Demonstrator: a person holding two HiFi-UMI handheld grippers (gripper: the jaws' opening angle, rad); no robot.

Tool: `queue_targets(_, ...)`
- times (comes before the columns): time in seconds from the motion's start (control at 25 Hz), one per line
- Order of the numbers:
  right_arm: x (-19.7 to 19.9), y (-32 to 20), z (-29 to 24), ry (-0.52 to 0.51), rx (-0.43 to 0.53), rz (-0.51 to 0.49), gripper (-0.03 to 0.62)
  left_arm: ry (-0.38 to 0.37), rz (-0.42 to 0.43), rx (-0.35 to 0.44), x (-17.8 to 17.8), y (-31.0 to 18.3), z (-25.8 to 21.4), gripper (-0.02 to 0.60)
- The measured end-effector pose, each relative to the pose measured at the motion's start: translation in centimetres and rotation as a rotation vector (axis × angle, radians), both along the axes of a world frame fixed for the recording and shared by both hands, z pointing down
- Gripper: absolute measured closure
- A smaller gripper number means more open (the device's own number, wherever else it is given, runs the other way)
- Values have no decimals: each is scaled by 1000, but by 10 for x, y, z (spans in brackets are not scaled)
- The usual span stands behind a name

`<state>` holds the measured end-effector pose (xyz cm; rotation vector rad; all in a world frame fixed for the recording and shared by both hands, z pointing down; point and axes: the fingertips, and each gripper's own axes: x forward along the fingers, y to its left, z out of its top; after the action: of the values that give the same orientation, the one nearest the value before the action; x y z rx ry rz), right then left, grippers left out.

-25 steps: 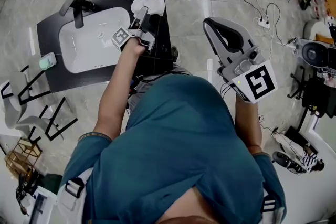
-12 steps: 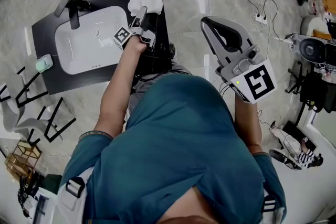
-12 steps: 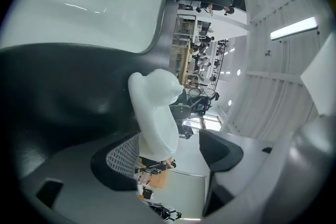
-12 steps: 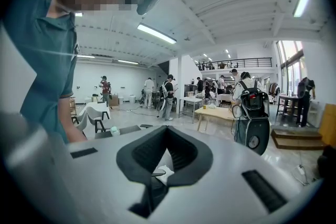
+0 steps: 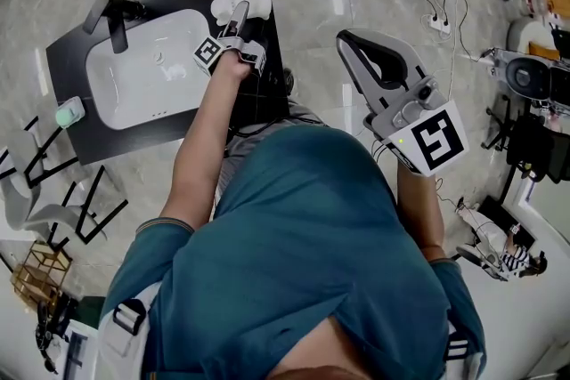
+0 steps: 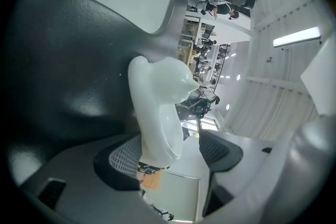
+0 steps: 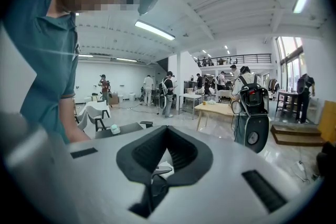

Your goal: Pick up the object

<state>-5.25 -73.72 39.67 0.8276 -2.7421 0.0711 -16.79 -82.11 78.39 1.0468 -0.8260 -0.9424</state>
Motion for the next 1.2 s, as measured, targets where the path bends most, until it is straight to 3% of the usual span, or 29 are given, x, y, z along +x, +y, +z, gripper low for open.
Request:
queue_targets(0.16, 2, -2, 1, 1, -7, 4, 580, 39, 3, -17, 5, -6, 1, 261)
queue_targets(0.32, 3, -3, 3, 4, -15, 6, 580, 54, -1, -67, 6, -5, 5, 378)
queue_targets(0.44, 4, -4, 4, 3, -18, 7, 580, 49, 20, -66, 7, -7, 5, 415)
queue_targets(0.6, 4, -6, 4, -2, -18, 5, 580, 103, -5, -103, 8, -8, 7, 436)
queue_targets(0.8, 1, -6, 5, -4, -32, 3, 580, 106, -5, -96, 7, -4, 7, 442)
queue_targets(0.96, -2, -4, 6, -3, -39, -10, 580, 55, 26, -83, 3, 5, 3, 456)
queue_targets(1.2, 2, 0, 4, -13, -23, -30, 580, -24, 127, 18, 5, 9, -15, 462)
